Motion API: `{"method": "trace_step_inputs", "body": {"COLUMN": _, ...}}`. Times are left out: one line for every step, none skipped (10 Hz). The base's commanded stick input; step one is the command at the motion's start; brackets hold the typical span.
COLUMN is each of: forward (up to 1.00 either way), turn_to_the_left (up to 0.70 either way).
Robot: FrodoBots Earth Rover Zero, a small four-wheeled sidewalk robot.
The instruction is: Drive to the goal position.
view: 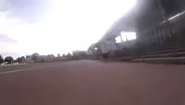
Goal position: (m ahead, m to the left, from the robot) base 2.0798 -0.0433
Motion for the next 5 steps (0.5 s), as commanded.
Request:
{"method": "trace_step_inputs", "body": {"forward": 0.7, "turn_to_the_left": 0.0}}
{"method": "trace_step_inputs", "body": {"forward": 0.7, "turn_to_the_left": 0.0}}
{"method": "trace_step_inputs", "body": {"forward": 0.7, "turn_to_the_left": 0.0}}
{"method": "trace_step_inputs", "body": {"forward": 0.7, "turn_to_the_left": 0.0}}
{"method": "trace_step_inputs", "body": {"forward": 0.7, "turn_to_the_left": 0.0}}
